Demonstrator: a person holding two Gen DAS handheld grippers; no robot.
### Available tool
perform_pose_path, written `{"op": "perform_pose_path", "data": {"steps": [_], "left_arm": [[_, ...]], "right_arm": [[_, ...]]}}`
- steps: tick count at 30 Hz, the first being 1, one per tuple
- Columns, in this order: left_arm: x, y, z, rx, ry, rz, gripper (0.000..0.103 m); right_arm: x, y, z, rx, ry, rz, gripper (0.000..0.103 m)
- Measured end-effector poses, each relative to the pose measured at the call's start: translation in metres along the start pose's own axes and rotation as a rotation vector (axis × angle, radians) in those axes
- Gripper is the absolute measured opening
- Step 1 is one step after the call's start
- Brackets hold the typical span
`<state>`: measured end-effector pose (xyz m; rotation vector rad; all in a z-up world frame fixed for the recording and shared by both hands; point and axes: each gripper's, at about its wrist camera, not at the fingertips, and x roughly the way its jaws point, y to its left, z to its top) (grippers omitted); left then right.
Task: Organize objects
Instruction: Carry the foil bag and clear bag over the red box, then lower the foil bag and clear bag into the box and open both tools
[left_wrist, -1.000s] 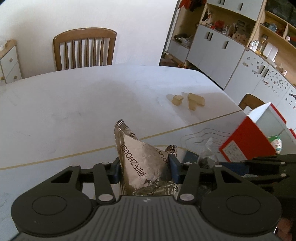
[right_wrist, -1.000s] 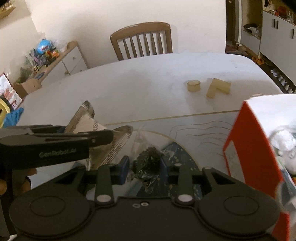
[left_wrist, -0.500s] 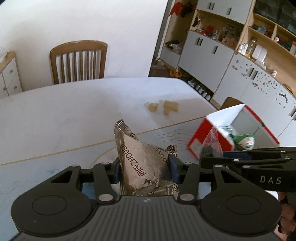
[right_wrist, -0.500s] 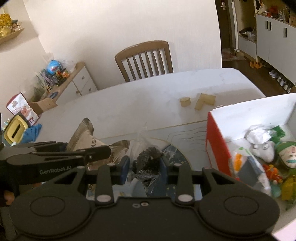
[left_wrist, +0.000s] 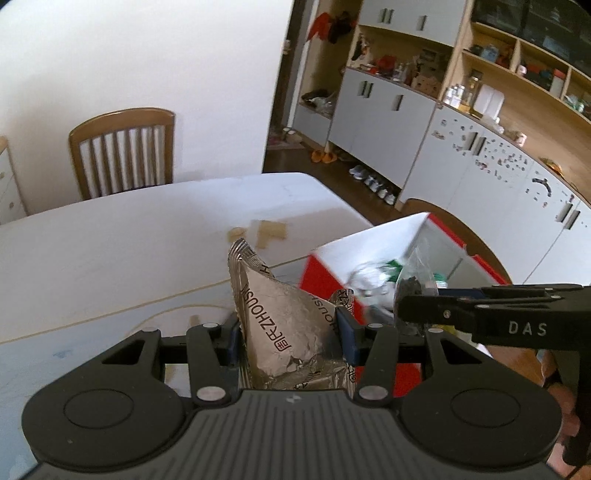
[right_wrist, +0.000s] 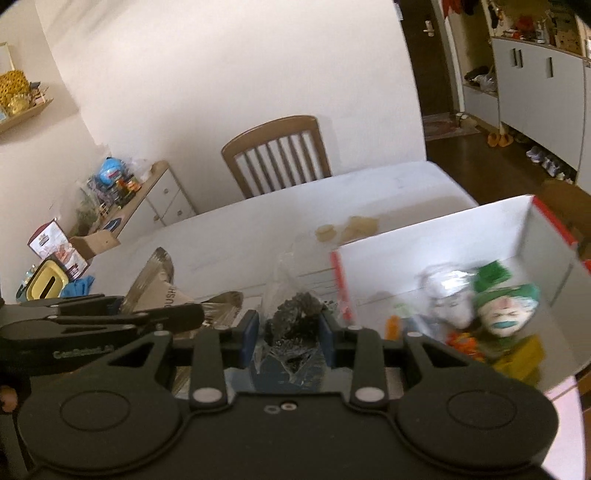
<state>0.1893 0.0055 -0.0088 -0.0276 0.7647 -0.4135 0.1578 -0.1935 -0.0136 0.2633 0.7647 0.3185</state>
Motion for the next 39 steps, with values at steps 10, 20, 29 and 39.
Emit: {"op": "perform_pose_path", "data": {"steps": [10,20,29,39], "left_arm": [[0.031,-0.073,0.01,0.055,0.014,-0.027,0.049],[0.065,-0.121,0.016,0.086,0.032,-0.03,0.049],[0.104,-0.144,0.017,0.089,0.073,-0.017,0.049],[0.152,-0.157,0.002,0.108,0.16,-0.014,0.049]], "right_arm": [[-0.031,-0.075,0.006,0.03,-0.032,-0.036,0.033],[-0.047,-0.133,0.011,0.045,-0.045,-0.058,0.033],[-0.039,-0.173,0.015,0.059,-0.016,-0.093,0.033],[-0.007,-0.19,0.006,0.034,0.101,-0.113,0.033]]}}
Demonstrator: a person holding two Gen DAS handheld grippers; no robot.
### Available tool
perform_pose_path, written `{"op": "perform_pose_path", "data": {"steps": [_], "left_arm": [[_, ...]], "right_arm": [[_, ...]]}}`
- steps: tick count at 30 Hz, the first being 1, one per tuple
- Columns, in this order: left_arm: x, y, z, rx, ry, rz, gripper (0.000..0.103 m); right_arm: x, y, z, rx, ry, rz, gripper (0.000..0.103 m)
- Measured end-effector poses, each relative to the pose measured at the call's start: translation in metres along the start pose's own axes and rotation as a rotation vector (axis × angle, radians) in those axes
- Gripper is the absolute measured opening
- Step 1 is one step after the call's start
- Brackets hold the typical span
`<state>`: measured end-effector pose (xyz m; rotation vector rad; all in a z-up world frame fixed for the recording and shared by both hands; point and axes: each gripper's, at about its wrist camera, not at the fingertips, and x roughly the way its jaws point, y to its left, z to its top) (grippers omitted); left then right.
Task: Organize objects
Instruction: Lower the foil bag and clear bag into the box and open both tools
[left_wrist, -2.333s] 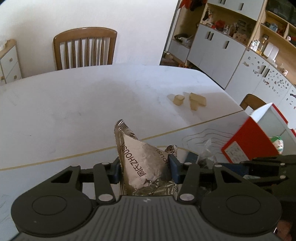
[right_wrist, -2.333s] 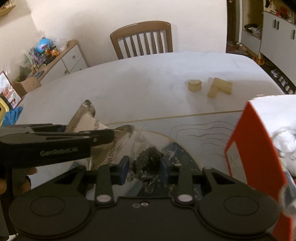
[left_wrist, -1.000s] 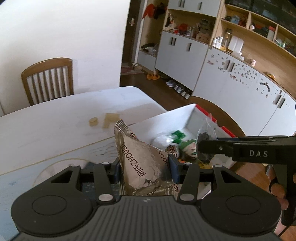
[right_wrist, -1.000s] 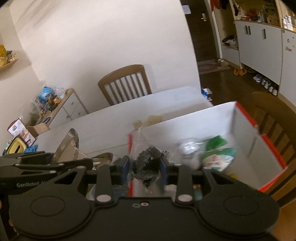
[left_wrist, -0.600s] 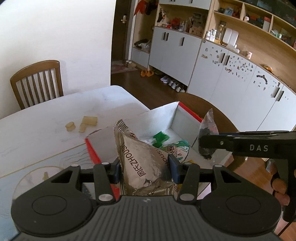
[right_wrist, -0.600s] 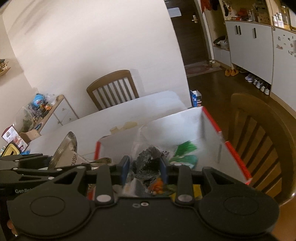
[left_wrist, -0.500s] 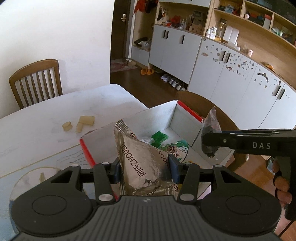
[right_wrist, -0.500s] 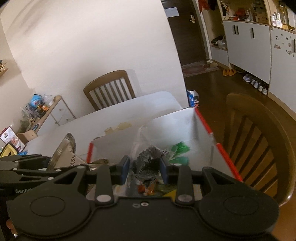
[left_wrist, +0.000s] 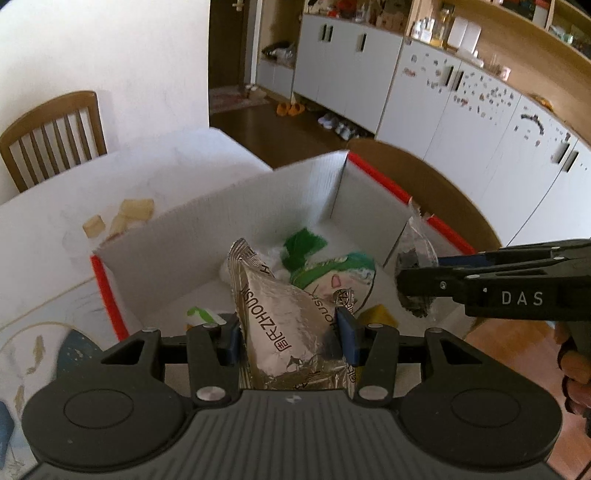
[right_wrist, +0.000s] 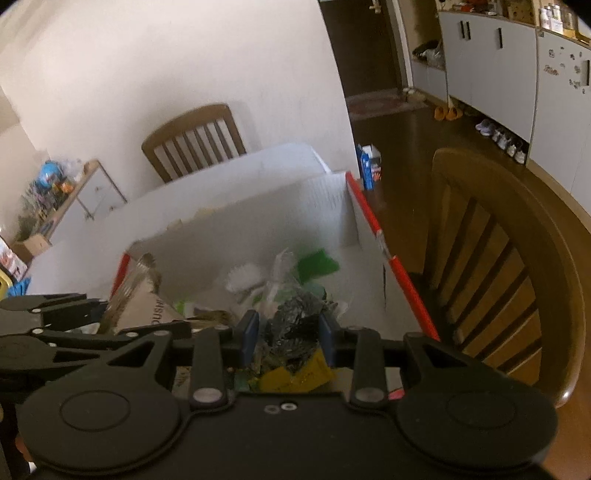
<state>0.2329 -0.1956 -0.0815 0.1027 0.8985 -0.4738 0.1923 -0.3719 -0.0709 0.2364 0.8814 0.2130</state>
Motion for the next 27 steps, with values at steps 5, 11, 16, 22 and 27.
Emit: {"op": "perform_pose_path", "data": {"steps": [5,11,16,22,27], "left_arm": [[0.014,-0.003,-0.002,0.016,0.032,-0.002,0.049],[0.025,-0.006,-0.003,0.039,0.053,0.0,0.049],[0.032,-0.007,-0.003,0.039,0.071,0.003,0.049],[0.037,-0.007,-0.006,0.043,0.087,0.011,0.05],[0.036,-0.007,-0.01,0.04,0.087,0.02,0.052]], "right_arm": [[0.018,0.0,0.0,0.011,0.044,-0.053,0.033],[0.031,-0.005,0.0,0.027,0.073,-0.094,0.033],[0.034,0.0,-0.002,0.01,0.082,-0.087,0.033],[0.037,0.003,-0.003,0.0,0.094,-0.082,0.034],[0.035,0.002,-0.003,-0.006,0.095,-0.074,0.036]]}}
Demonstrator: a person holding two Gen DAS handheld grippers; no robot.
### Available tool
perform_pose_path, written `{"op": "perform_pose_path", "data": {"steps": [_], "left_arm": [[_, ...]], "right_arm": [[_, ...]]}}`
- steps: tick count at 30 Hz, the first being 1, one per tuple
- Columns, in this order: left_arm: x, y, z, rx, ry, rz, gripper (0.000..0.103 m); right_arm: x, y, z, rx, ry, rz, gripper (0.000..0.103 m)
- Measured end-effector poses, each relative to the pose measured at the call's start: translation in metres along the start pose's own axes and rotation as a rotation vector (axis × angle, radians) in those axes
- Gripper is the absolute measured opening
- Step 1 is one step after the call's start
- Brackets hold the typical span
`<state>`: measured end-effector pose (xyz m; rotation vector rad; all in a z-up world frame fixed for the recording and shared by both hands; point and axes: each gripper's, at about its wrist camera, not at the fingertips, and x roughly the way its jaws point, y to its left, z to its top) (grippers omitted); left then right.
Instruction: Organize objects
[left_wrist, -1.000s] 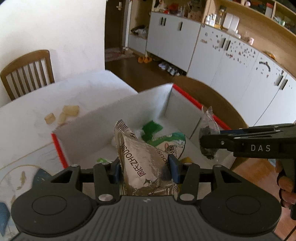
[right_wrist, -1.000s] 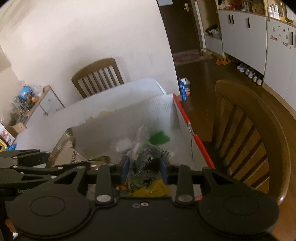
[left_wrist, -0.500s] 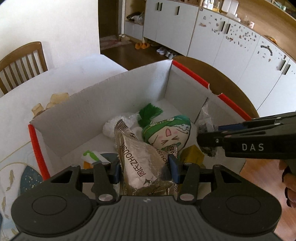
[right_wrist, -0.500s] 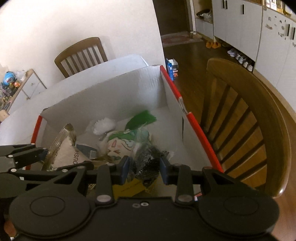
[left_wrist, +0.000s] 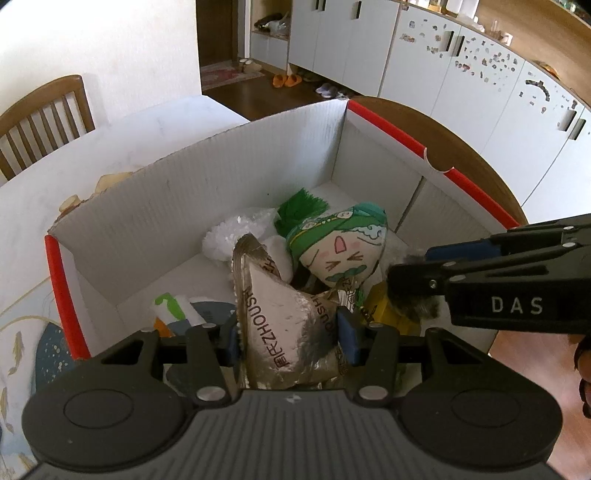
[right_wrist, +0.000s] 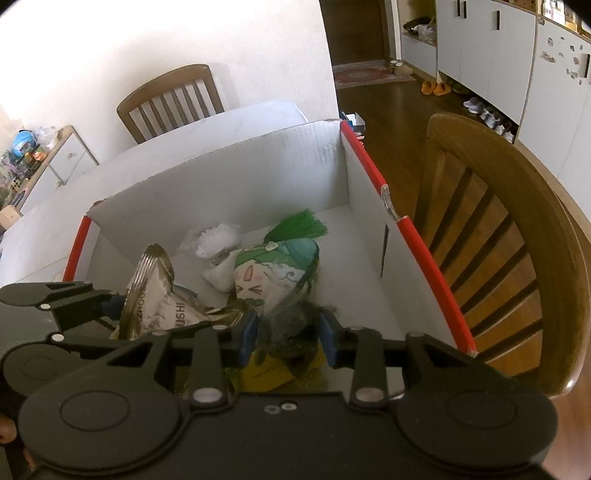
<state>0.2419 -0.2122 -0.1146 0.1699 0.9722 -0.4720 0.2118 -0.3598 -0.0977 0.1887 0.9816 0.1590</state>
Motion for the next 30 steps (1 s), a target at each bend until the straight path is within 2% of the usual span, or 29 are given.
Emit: {"op": "perform_pose_path", "data": {"steps": [5,16,19,25,27,30], "left_arm": [[-0.007,0.0,0.0,-0.005,-0.022,0.014,0.064],[-0.044,0.004,-0.003,0.005,-0.102,-0.002,0.065],[-0.057,0.008,-0.007,0.008,-0.131,-0.008,0.069],[-0.087,0.022,-0.015,-0.001,-0.182,-0.022,0.071],[-0.098,0.027,-0.018,-0.001,-0.203,-0.025,0.076],[-0.112,0.032,-0.022,0.009,-0.226,-0.028,0.078]], "right_arm": [[-0.006,-0.001,0.0,0.007,-0.02,0.012,0.043],[-0.033,0.008,-0.002,0.015,-0.094,0.027,0.055],[-0.045,0.015,-0.004,0.016,-0.126,0.026,0.06],[-0.066,0.036,-0.011,-0.003,-0.182,0.039,0.066],[-0.073,0.043,-0.014,-0.007,-0.199,0.049,0.07],[-0.083,0.053,-0.018,-0.01,-0.229,0.057,0.073]]}}
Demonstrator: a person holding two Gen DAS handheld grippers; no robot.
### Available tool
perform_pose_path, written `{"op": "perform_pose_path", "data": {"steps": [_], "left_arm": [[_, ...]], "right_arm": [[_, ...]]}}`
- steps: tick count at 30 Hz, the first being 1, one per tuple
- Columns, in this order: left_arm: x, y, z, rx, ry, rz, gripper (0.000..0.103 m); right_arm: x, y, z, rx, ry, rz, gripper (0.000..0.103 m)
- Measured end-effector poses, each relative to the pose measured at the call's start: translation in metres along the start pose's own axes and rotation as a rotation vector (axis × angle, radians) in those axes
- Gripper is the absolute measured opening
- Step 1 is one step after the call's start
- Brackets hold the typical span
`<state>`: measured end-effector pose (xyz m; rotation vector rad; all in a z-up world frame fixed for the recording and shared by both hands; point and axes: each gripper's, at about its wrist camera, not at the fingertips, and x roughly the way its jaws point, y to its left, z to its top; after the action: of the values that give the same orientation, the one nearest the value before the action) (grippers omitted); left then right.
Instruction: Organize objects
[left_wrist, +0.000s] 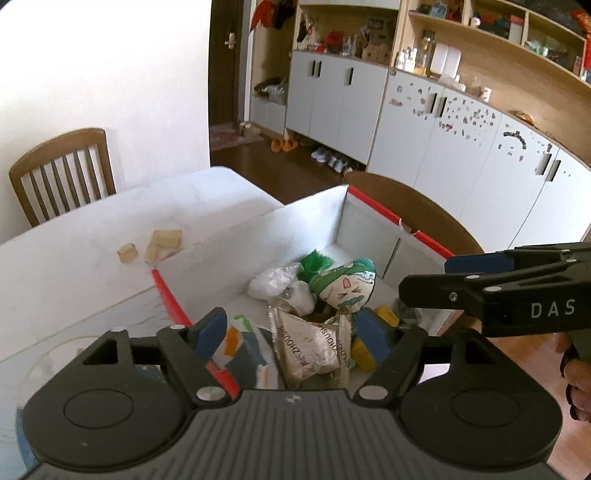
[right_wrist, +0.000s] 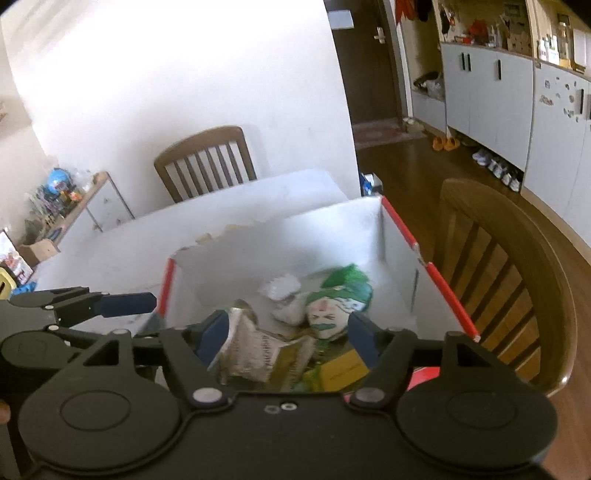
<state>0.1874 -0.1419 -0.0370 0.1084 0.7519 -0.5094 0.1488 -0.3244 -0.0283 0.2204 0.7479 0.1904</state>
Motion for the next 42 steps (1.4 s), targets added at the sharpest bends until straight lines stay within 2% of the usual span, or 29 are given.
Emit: {"op": "perform_pose_path", "data": {"steps": [5,8,12,15,18,24,28,37,42], "left_arm": [[-0.021,0.01,-0.002,0.0,-0.033,-0.008,0.078],[-0.032,0.016,-0.003,0.0,-0.052,-0.014,0.085],[-0.043,0.024,-0.006,0.0,-0.063,-0.046,0.088],[-0.051,0.027,-0.009,0.006,-0.073,-0.056,0.097],[-0.058,0.031,-0.012,0.011,-0.088,-0.057,0.099],[-0.072,0.04,-0.021,0.003,-0.128,-0.04,0.101],[-0.082,0.047,-0.026,-0.007,-0.148,-0.064,0.102],[-0.095,0.059,-0.037,-0.016,-0.158,-0.089,0.102],[-0.095,0.063,-0.042,-0.01,-0.15,-0.078,0.102]], "right_arm": [[-0.015,0.014,-0.001,0.006,-0.047,0.012,0.081],[-0.023,0.02,-0.005,0.009,-0.071,0.019,0.085],[-0.032,0.031,-0.01,0.006,-0.101,0.036,0.094],[-0.039,0.038,-0.014,0.011,-0.119,0.049,0.098],[-0.044,0.046,-0.019,0.014,-0.137,0.052,0.101],[-0.054,0.062,-0.031,0.005,-0.156,0.07,0.102],[-0.058,0.072,-0.04,0.007,-0.161,0.065,0.102],[-0.062,0.088,-0.055,0.008,-0.169,0.03,0.102],[-0.06,0.096,-0.062,-0.002,-0.167,0.017,0.102]]}}
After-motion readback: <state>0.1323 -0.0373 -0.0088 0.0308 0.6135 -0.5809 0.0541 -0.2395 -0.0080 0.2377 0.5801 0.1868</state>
